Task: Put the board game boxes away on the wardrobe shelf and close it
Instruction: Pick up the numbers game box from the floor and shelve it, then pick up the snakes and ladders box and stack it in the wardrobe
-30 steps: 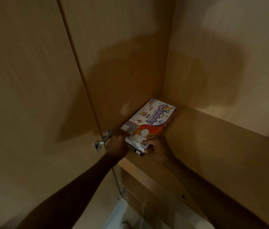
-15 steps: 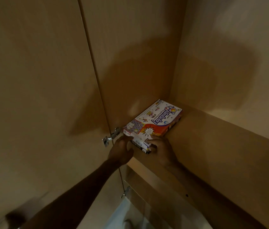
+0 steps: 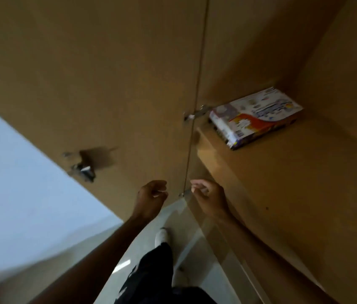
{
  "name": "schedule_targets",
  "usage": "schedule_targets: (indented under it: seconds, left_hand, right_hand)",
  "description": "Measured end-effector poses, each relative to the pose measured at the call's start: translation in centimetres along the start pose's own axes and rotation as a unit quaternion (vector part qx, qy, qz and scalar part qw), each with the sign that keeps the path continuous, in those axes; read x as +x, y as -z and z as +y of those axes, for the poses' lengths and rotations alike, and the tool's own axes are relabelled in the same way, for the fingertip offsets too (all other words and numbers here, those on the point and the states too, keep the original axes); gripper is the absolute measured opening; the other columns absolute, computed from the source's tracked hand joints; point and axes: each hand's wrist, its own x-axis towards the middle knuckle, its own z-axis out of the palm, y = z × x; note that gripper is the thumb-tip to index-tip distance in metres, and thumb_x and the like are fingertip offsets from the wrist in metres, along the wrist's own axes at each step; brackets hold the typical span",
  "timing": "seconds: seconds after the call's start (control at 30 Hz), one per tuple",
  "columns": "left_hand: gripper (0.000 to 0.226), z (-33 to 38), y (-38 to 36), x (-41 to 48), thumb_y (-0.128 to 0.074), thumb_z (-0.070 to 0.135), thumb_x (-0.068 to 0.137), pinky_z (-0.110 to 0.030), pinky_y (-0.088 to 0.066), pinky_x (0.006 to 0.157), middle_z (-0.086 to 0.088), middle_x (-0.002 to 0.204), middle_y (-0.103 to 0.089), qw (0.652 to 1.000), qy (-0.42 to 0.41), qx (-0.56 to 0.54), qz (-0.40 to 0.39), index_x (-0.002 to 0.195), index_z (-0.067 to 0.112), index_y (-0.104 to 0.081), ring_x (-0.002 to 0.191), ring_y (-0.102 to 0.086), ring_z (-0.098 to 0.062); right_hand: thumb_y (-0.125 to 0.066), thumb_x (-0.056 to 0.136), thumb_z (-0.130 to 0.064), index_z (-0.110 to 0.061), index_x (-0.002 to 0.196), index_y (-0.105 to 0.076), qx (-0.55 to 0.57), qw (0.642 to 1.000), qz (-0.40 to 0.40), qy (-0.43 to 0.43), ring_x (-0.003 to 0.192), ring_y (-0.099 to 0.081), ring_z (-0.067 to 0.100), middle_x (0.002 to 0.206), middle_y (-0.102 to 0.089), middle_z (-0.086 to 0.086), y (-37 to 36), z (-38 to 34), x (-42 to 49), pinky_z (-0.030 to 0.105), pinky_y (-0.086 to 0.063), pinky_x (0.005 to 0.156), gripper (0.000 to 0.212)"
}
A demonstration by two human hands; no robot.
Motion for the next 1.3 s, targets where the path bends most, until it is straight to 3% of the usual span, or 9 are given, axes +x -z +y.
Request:
schedule_targets:
  seconds: [0.13, 0.23, 0.47, 0.67, 0.87, 1.0, 1.3]
  left_hand:
    - [0.029, -4.3, 3.5, -6.1, -0.063, 0.004, 0.084, -0.028, -0.054, 0.083, 0.001, 0.097, -0.072, 0.994, 0.083, -0.054, 0.054, 0.111, 0.015, -0.068, 0.090, -0.067, -0.012]
    - [0.029, -7.2, 6.5, -11.6, -0.062, 0.001, 0.085, -0.024, -0.052, 0.081, 0.000, 0.097, -0.072, 0.981, 0.126, -0.098, 0.106, 0.110, 0.016, -0.068, 0.092, -0.068, -0.011]
    - [0.027, -13.8, 13.1, -25.9, -0.064, 0.005, 0.088, -0.012, -0.050, 0.072, 0.003, 0.099, -0.073, 0.932, 0.177, -0.172, 0.264, 0.108, 0.022, -0.067, 0.094, -0.068, -0.007]
    - [0.027, -19.3, 18.7, -39.8, -0.064, 0.004, 0.088, -0.028, -0.053, 0.087, 0.001, 0.100, -0.073, 0.875, 0.202, -0.221, 0.381, 0.106, 0.024, -0.067, 0.095, -0.069, -0.012]
    - [0.027, -24.0, 23.7, -56.8, -0.063, 0.000, 0.089, -0.012, -0.054, 0.076, -0.003, 0.099, -0.072, 0.785, 0.225, -0.220, 0.534, 0.113, 0.010, -0.067, 0.089, -0.067, -0.009]
    - [0.027, -26.7, 25.5, -65.4, -0.065, 0.000, 0.088, -0.011, -0.052, 0.074, -0.009, 0.101, -0.073, 0.719, 0.248, -0.225, 0.609, 0.114, 0.008, -0.067, 0.090, -0.067, -0.011]
    - [0.025, -32.7, 28.2, -83.2, -0.066, 0.004, 0.088, -0.020, -0.054, 0.083, -0.003, 0.100, -0.073, 0.514, 0.283, -0.274, 0.762, 0.110, 0.017, -0.067, 0.095, -0.068, -0.014]
  right_hand:
    - [-0.063, 0.088, -0.021, -0.017, 0.106, -0.071, -0.001, 0.996, -0.090, -0.008, 0.089, -0.064, 0.000, 0.096, -0.071, -0.007, -5.3, 0.1, -3.6, 0.015, -0.050, 0.076, 0.020]
    - [-0.061, 0.088, -0.021, -0.019, 0.109, -0.069, -0.011, 0.985, -0.170, -0.008, 0.091, -0.065, 0.002, 0.098, -0.070, -0.009, -9.6, -1.0, -6.6, 0.019, -0.053, 0.079, 0.022]
    - [-0.064, 0.088, -0.015, -0.016, 0.103, -0.071, -0.022, 0.949, -0.306, 0.073, 0.081, -0.062, -0.005, 0.091, -0.069, -0.011, -19.3, -5.7, -15.9, 0.004, -0.043, 0.070, 0.017]
    - [-0.066, 0.086, -0.017, -0.017, 0.100, -0.073, -0.034, 0.908, -0.396, 0.130, 0.081, -0.065, 0.000, 0.089, -0.072, -0.007, -27.0, -10.0, -26.0, 0.011, -0.048, 0.072, 0.015]
    - [-0.065, 0.088, -0.017, -0.020, 0.102, -0.072, -0.026, 0.832, -0.521, 0.190, 0.086, -0.064, 0.000, 0.093, -0.071, -0.011, -36.0, -14.8, -40.6, 0.010, -0.050, 0.076, 0.016]
    - [-0.066, 0.088, -0.016, -0.018, 0.102, -0.073, -0.023, 0.771, -0.597, 0.220, 0.084, -0.065, -0.001, 0.093, -0.072, -0.009, -40.9, -17.7, -49.1, 0.009, -0.049, 0.074, 0.016]
    - [-0.066, 0.088, -0.015, -0.015, 0.100, -0.073, -0.076, 0.577, -0.759, 0.293, 0.081, -0.065, 0.001, 0.091, -0.073, -0.005, -54.0, -23.3, -71.2, 0.010, -0.050, 0.072, 0.015]
